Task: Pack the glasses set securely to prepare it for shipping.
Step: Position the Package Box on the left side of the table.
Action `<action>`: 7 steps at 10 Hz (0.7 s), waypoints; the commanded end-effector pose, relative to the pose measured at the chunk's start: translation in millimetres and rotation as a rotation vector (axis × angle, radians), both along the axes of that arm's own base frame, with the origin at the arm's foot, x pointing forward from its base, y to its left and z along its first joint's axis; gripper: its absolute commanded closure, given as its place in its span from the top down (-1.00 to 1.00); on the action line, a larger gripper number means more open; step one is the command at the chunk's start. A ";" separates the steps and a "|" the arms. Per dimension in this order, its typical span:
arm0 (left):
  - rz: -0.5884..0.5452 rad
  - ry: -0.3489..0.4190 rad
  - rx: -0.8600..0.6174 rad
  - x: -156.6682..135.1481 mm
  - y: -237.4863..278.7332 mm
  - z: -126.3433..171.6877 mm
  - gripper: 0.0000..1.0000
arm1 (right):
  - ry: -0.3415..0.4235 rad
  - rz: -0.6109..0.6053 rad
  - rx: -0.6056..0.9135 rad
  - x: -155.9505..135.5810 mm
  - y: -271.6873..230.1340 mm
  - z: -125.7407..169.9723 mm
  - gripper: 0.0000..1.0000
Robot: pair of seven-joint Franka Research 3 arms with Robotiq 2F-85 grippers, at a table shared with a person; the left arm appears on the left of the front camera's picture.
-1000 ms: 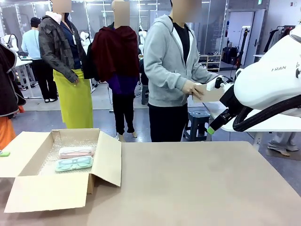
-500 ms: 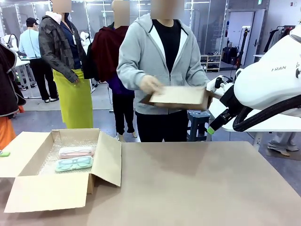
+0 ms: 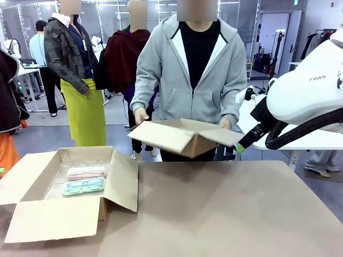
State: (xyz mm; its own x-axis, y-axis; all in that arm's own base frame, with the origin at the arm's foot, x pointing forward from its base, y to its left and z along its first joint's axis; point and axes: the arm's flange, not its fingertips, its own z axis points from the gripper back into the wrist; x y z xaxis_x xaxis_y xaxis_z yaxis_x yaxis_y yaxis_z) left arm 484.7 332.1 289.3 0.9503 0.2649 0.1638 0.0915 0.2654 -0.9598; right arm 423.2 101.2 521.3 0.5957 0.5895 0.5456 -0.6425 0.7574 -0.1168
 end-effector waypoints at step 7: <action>-0.062 -0.372 0.646 -14.3 -55.6 173.4 1.00 | 0.014 -0.017 -0.001 -0.1 3.7 1.5 1.00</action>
